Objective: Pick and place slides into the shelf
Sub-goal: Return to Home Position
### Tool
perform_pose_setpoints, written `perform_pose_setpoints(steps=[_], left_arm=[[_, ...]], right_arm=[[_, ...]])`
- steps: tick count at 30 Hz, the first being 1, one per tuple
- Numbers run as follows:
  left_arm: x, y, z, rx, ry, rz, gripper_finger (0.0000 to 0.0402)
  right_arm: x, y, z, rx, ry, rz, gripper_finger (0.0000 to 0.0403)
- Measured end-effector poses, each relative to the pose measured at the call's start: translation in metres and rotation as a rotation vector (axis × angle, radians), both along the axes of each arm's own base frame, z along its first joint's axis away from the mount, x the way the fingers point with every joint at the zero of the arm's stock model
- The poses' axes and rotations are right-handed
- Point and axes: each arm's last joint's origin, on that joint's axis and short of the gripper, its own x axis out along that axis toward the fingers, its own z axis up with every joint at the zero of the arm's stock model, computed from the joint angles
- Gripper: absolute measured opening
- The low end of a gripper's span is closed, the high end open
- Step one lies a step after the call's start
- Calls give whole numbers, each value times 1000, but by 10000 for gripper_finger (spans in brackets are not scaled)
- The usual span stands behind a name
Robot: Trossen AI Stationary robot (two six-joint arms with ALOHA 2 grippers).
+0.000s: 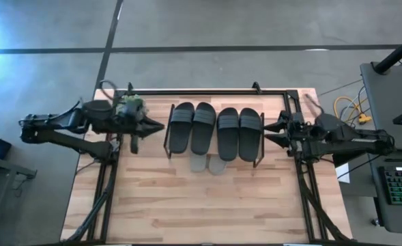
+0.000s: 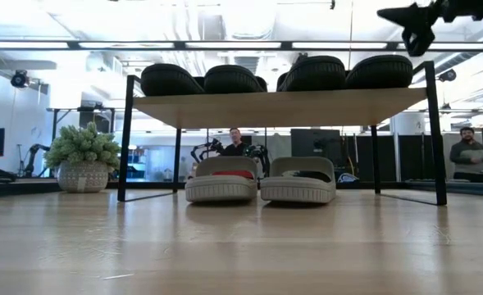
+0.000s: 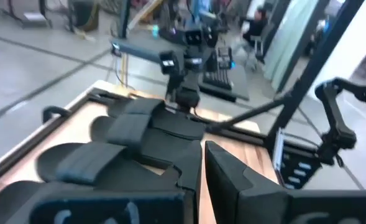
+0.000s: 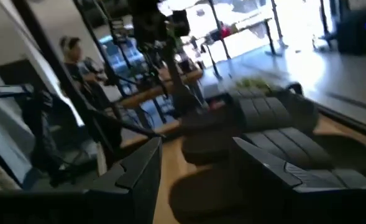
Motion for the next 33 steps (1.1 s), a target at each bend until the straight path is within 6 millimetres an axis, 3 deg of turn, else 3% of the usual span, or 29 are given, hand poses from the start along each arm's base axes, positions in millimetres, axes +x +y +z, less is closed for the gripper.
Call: perform_pose_setpoints(steps=[3, 7, 19, 26, 33], left_arm=[[-19, 4, -18, 2, -67, 27, 6], [-33, 7, -48, -8, -102, 43, 6], [-76, 7, -110, -55, -260, 52, 6], [-90, 8, -128, -57, -330, 76, 6], [-85, 8, -141, -58, -304, 84, 6]], right_arm=[[-3, 0, 3, 15, -47, -13, 183], [-9, 4, 12, -130, -214, 119, 183], [-32, 4, -13, -208, -133, 112, 183], [-47, 4, -28, -235, -65, 117, 183], [-43, 4, -34, -282, -49, 102, 183]])
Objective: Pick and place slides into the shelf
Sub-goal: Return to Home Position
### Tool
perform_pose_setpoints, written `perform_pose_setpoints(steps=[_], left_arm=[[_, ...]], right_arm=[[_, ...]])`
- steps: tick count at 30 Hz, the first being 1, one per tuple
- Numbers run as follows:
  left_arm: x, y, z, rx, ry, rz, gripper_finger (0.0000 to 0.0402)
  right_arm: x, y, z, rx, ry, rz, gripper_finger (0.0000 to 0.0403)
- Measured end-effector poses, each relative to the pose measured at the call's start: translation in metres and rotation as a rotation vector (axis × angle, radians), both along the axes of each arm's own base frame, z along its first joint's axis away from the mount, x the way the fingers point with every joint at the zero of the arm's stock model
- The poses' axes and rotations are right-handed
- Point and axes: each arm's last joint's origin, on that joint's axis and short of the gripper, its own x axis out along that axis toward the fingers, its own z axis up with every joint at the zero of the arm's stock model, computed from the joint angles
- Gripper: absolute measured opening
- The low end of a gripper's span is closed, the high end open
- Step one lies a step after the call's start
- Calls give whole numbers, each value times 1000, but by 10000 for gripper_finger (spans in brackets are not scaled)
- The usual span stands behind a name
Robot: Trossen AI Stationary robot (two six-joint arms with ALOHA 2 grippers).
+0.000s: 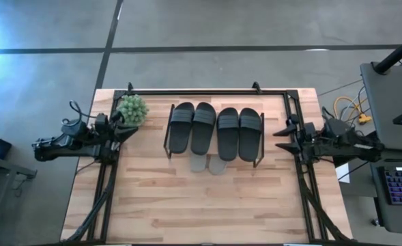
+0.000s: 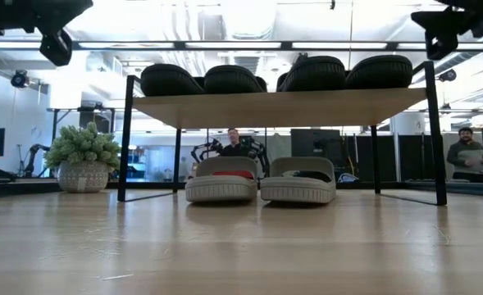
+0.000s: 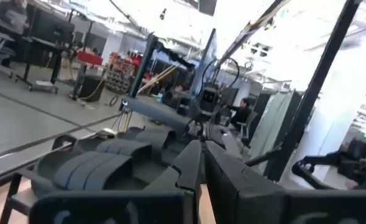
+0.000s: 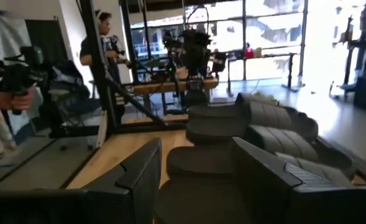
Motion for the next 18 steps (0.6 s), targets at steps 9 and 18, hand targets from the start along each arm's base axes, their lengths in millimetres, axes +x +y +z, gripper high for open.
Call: perform_pose_setpoints(steps=[9, 18], left_arm=[[2, 1, -7, -21, 21, 21, 6], [10, 1, -27, -69, 71, 16, 6]], right_arm=[[15, -1, -22, -14, -49, -29, 183], [20, 1, -35, 0, -41, 36, 183]])
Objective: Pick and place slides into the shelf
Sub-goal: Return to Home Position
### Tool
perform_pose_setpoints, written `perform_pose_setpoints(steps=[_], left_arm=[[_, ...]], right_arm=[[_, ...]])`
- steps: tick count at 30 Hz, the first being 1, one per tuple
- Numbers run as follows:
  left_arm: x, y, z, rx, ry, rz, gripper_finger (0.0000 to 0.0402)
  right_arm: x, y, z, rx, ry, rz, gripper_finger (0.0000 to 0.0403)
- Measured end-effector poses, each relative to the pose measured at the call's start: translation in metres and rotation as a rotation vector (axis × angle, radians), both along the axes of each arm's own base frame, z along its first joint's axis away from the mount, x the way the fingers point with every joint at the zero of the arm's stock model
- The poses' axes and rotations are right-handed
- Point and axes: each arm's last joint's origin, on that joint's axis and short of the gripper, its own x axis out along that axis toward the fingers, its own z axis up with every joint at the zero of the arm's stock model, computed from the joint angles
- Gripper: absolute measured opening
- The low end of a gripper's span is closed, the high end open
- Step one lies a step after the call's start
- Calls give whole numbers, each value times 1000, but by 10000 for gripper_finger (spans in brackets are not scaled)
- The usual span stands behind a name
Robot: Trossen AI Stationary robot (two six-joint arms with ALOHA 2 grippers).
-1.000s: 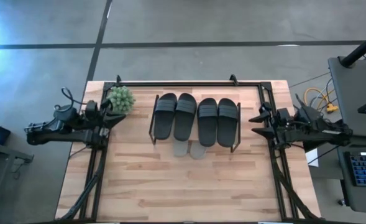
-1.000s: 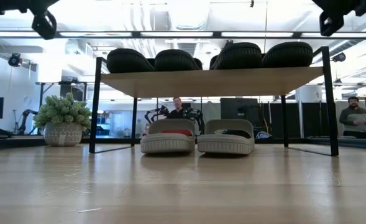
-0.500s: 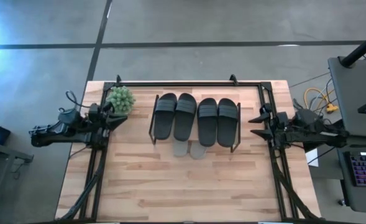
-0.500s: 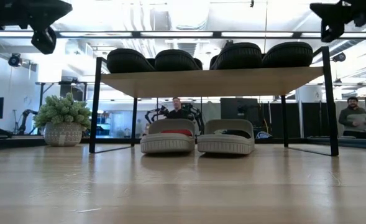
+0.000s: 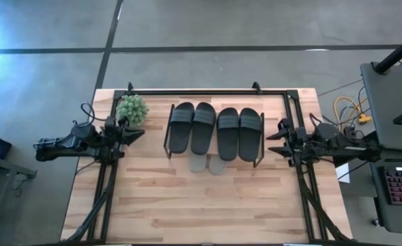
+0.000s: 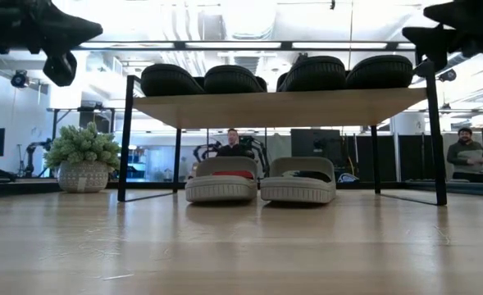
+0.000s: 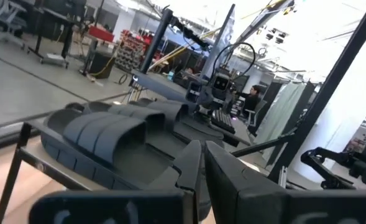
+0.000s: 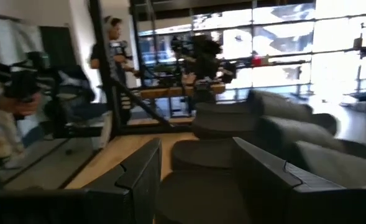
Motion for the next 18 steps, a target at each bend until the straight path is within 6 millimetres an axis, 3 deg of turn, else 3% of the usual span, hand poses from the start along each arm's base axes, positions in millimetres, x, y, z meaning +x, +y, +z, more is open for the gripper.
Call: perform_pose_setpoints(steps=[9, 14, 18], left_arm=[[1, 0, -2, -2, 4, 4, 6], [2, 0, -5, -3, 17, 13, 6], [2, 0, -5, -8, 15, 13, 6]], right_arm=[[7, 1, -14, 31, -24, 44, 183], [13, 1, -32, 48, -81, 48, 183], [13, 2, -31, 63, -101, 77, 183]])
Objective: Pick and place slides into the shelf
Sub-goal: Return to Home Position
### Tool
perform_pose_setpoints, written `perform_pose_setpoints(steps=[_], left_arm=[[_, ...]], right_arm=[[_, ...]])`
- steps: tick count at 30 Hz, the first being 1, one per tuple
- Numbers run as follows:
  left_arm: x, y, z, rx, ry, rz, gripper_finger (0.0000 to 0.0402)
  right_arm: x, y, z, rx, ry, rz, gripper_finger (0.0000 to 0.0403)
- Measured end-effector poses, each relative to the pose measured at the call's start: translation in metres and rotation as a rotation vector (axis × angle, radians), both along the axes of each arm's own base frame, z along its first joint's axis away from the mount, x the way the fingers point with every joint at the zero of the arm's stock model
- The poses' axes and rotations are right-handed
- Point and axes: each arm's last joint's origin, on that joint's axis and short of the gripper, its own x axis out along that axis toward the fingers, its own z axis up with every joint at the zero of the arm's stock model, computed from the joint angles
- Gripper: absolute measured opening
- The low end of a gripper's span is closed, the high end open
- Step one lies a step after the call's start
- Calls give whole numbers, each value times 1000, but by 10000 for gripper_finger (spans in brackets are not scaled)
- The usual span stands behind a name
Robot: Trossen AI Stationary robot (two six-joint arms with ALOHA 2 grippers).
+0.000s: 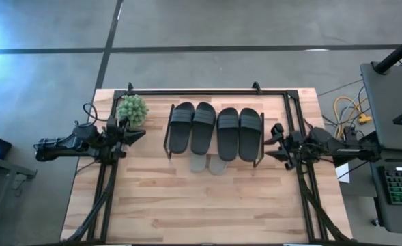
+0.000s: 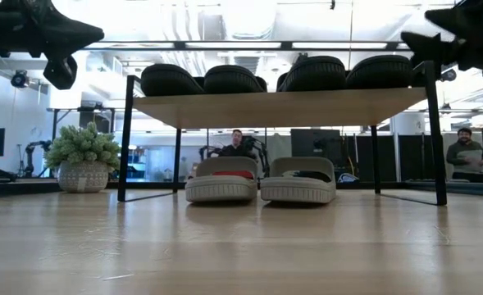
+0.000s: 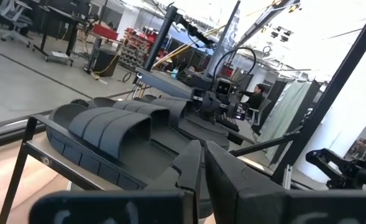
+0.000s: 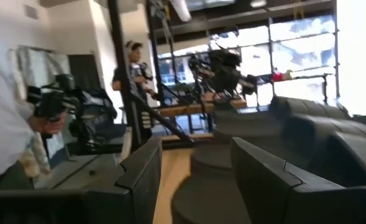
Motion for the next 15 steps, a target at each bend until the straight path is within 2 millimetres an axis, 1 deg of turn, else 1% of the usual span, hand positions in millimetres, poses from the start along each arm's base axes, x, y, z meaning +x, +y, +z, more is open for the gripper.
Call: perform_pose_setpoints(steps=[2, 5, 9, 15], left_arm=[[0, 0, 0, 0, -1, 0, 6], [0, 0, 0, -2, -1, -1, 6], [0, -1, 0, -3, -1, -24, 6], [1, -2, -4, -8, 10, -54, 6]], right_arm=[[-1, 1, 2, -18, -13, 23, 183], [-1, 2, 4, 2, -8, 60, 183], [-3, 5, 6, 13, -25, 153, 183], [-2, 6, 2, 35, -3, 159, 183]])
